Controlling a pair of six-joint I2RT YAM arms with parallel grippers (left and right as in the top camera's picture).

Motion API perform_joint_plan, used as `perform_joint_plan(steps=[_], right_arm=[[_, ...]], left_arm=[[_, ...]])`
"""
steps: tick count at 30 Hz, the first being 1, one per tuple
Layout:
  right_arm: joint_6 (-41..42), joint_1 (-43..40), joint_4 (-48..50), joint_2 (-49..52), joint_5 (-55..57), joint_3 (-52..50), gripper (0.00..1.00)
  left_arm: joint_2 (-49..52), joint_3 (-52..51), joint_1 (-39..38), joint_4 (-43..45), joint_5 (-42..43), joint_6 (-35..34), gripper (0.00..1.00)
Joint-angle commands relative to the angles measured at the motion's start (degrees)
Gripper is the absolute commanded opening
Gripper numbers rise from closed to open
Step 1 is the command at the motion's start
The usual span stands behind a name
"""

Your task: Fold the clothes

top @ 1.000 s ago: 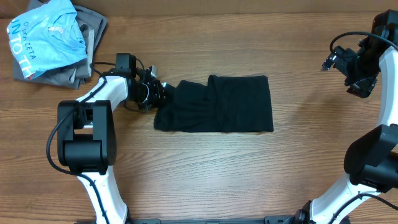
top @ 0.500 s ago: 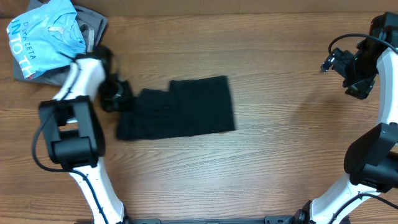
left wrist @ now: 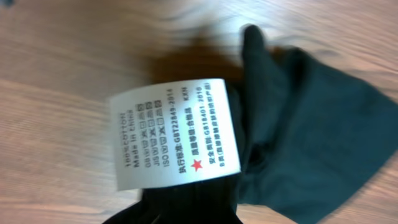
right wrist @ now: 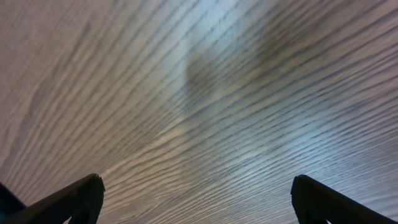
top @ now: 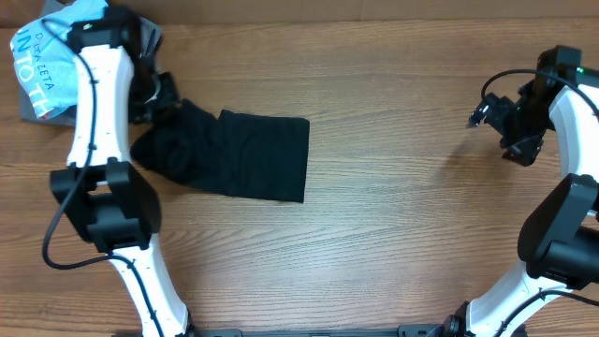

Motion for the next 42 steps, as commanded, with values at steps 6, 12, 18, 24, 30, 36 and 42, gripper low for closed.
perform_joint_plan(steps=[6,12,18,24,30,36,42], right_arm=[[-0.17,0.22,2.97,-0.24,-1.75,-5.01,1.0],[-0.2,0.24,2.67,-0.24,-1.77,-5.01,1.0],[-0.17,0.24,2.47,-0.24,-1.77,-5.01,1.0],[-0.2,0.24,2.47,-0.24,-2.56,-5.01,1.0],[-0.17,0.24,2.49,-0.24,-2.6,-5.01,1.0],[-0.17,0.24,2.49,-0.24,-2.64,-5.01,1.0],[-0.2,0.24,2.49,-0.24,-2.62,-5.01,1.0]], left_arm=[[-0.24,4.33,-13.73,1.44,2.73,0.66,0.04],[-0.22,-1.64,-20.11,8.0,2.8,-0.92,0.04],[-0.22,-8.5,-24.46,13.73,3.32,-1.14,0.04],[-0.22,-13.35,-27.56,17.81,4.98,-2.78,0.04],[-0.22,-14.99,-29.79,18.69,5.84,-2.78,0.15],[-0.22,-14.99,-31.67,19.21,9.07,-2.69,0.43],[-0.46,-11.82,-31.74,20.26,12.0,1.88,0.33]])
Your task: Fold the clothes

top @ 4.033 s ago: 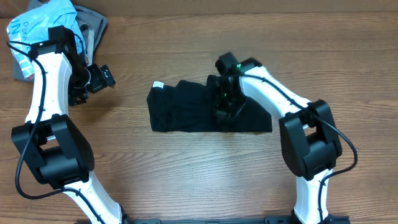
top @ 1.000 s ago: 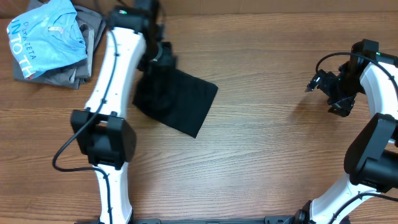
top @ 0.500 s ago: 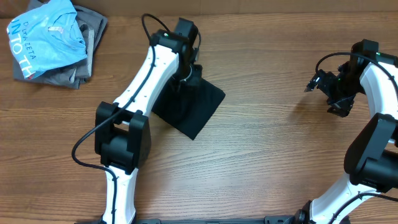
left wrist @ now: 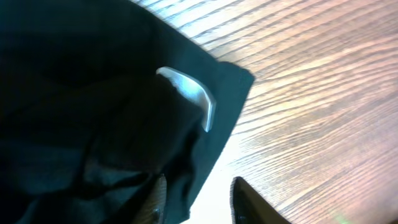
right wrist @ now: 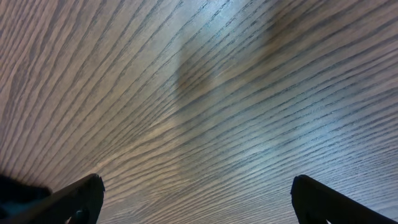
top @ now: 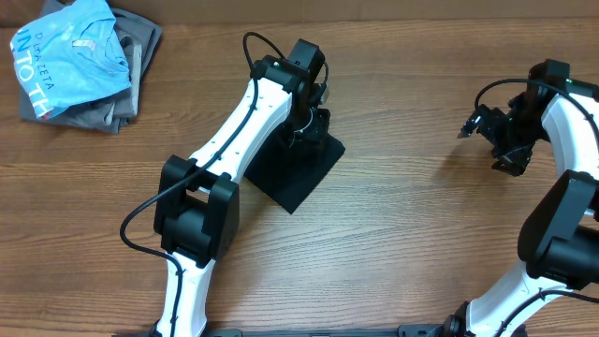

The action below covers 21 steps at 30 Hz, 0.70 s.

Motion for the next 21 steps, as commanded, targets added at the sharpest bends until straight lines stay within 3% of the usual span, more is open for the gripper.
perform_joint_plan(steps=[1,7,13,21], right_arm=[[-0.2,0.24,0.07,-0.24,-0.35,-0.24,1.0],[-0.2,0.24,0.11,-0.24,-0.33,-0.24,1.0],[-0.13,0.24,0.85,-0.24,-0.63,-0.24,1.0],[-0.17,0.24,1.4,-0.24,-2.91,-0.24,1.0]], left_arm=[[-0.66,4.44,0.55,-0.31,2.47,4.11,0.32],[-0.74,16.81,3.96,-4.96,-9.51,6.05,0.47],[0.59,16.0,5.46,-7.89,-9.09,9.07,0.54],[7.89,12.81,1.75,-7.65,-7.98,10.34,0.55]])
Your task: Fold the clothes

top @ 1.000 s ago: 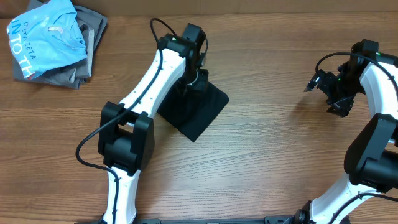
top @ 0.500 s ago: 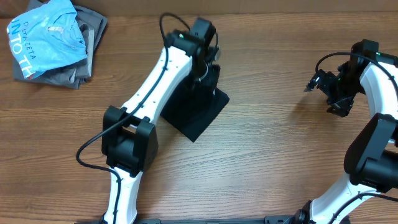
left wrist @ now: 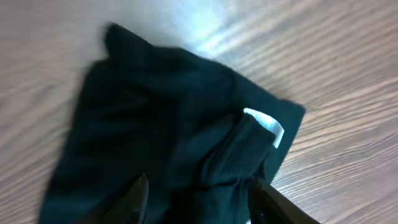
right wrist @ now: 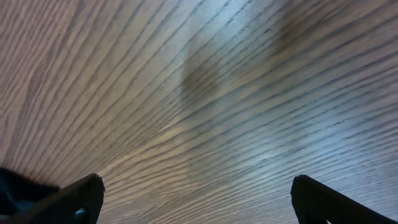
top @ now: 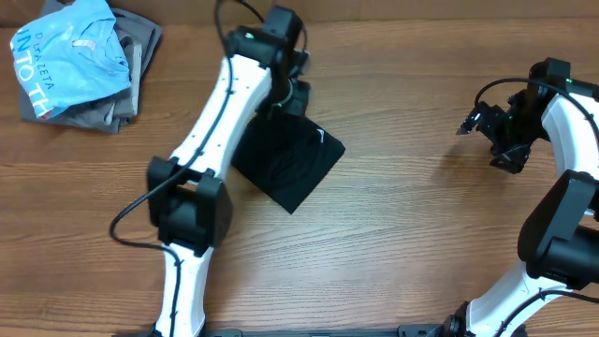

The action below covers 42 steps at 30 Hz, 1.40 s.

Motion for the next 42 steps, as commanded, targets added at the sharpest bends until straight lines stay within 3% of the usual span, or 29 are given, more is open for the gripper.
perform_joint_plan(steps=[1,6,13,20,21,24,25,27,30,33,36,42], right_arm=[[-0.2,0.24,0.04,-0.24,-1.11,-0.24,1.0],[-0.22,0.24,-0.09,-0.24,-1.11,-0.24,1.0],[-0.2,0.24,0.09,-0.24,-1.11,-0.24,1.0],[-0.2,0.24,0.13,-0.24,-1.11,-0.24,1.0],[-0.2,0.24,0.13,-0.24,-1.11,-0.24,1.0],[-0.2,0.24,0.15,-0.24,-1.11,-0.24,1.0],[-0.2,0.24,0.13,-0.24,-1.11,-0.24,1.0],[-0.2,0.24,0.13,-0.24,-1.11,-0.24,1.0],[-0.2,0.24,0.35,-0.24,-1.11,-0.24,1.0],[-0.17,0.24,0.35,-0.24,-1.14,-0.24,1.0],[-0.2,0.24,0.2,-0.24,-1.11,-0.24,1.0],[-0.22,0.24,0.13,-0.24,-1.11,-0.24,1.0]], left_arm=[[5.05,-1.03,-2.62,0.22,0.28,1.75,0.56],[9.03,-1.05,-4.46,-0.87,4.11,1.75,0.52],[11.23,-1.01,-6.75,-1.09,13.46,3.08,0.3],[8.66,4.0,-8.07,-4.39,13.84,5.7,0.27],[8.28,5.18,-8.11,-5.18,13.84,6.34,0.29],[7.58,9.11,-8.35,-8.92,15.85,7.43,0.49],[7.58,10.36,-8.41,-11.61,19.82,9.11,0.66],[7.58,10.45,-8.44,-14.32,24.83,11.56,0.79],[7.58,10.45,-8.63,-18.38,30.49,16.24,0.84],[7.28,10.51,-8.9,-21.66,30.75,19.43,0.86],[6.27,10.8,-8.15,-21.55,25.49,17.59,0.93],[3.02,11.26,-2.71,-20.33,17.53,14.82,0.96]])
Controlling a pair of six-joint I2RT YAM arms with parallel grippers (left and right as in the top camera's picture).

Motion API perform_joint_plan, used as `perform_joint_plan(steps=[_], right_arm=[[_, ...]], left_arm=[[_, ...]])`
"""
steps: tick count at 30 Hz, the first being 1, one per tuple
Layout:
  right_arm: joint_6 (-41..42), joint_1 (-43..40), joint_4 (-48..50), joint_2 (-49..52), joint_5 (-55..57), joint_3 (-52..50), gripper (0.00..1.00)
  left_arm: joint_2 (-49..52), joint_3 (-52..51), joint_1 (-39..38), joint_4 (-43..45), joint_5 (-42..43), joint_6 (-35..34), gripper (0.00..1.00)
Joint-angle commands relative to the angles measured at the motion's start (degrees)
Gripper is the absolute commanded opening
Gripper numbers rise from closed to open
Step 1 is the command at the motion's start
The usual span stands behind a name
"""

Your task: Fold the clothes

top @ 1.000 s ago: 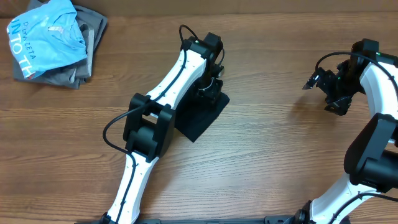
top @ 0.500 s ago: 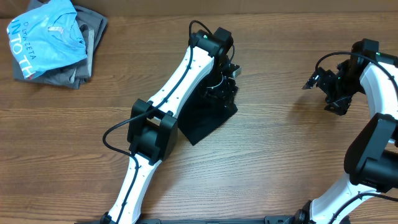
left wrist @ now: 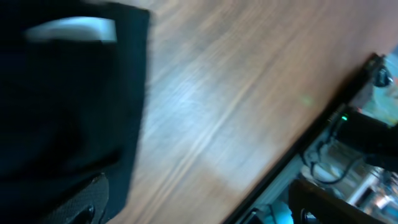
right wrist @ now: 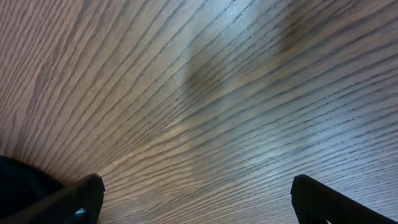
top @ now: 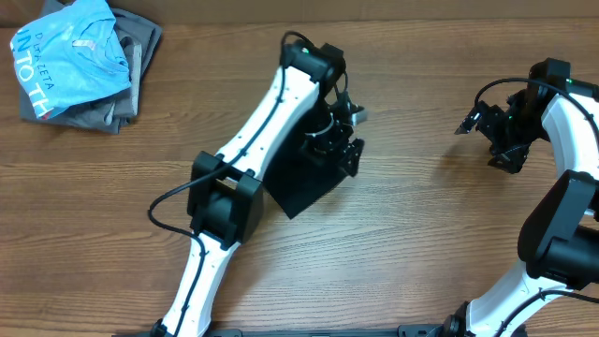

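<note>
A black garment (top: 299, 187) lies folded into a compact square at the table's middle. The left wrist view shows it as a dark mass (left wrist: 56, 112) with a white label (left wrist: 71, 29) at its edge. My left gripper (top: 344, 145) hangs over the garment's right edge. In its own view, the left gripper (left wrist: 199, 205) is open wide, with one finger above the cloth and the other above bare wood. Far to the right, my right gripper (top: 473, 120) is also open. In its own view, the right gripper (right wrist: 199, 199) has only wood between its fingers.
A pile of folded clothes, a light blue printed shirt (top: 65, 51) on grey garments (top: 122, 108), sits at the back left corner. The wooden table (top: 421, 234) stretches between the two arms. The left arm's links cross over the garment's left side.
My left gripper has moved from the garment's back edge to its right edge and now stands wider open. The garment stays folded in about the same place. The right arm has hardly moved.
The black garment first lay stretched out at the left near the pile, its label end at my left gripper. Then it sat as a compact folded square mid-table under that gripper. The gripper then stood open over the back edge, and now over the right edge.
</note>
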Motion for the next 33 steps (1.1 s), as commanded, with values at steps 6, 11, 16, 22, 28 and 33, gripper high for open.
perform_joint_plan(steps=[6,11,16,22,28,33], right_arm=[[-0.2,0.24,0.35,-0.24,-0.07,-0.24,1.0],[-0.17,0.24,0.98,-0.24,-0.09,-0.24,1.0],[-0.17,0.24,1.31,-0.24,-0.09,-0.24,1.0],[-0.17,0.24,1.29,-0.24,-0.09,-0.24,1.0],[-0.17,0.24,1.27,-0.24,-0.09,-0.24,1.0],[-0.17,0.24,1.29,-0.24,-0.09,-0.24,1.0]], left_arm=[[-5.49,1.25,10.86,-2.03,-12.39,-5.35,0.93],[-5.49,-0.85,12.33,-2.14,-12.52,-5.31,0.91],[-5.49,-5.7,11.13,-1.29,-13.4,-5.38,0.86],[-5.49,-14.49,8.44,-0.13,-8.9,-5.35,0.4],[-5.49,-24.76,4.9,4.48,-8.09,-5.38,0.22],[-5.49,-27.39,1.42,5.03,-3.93,-3.19,0.04]])
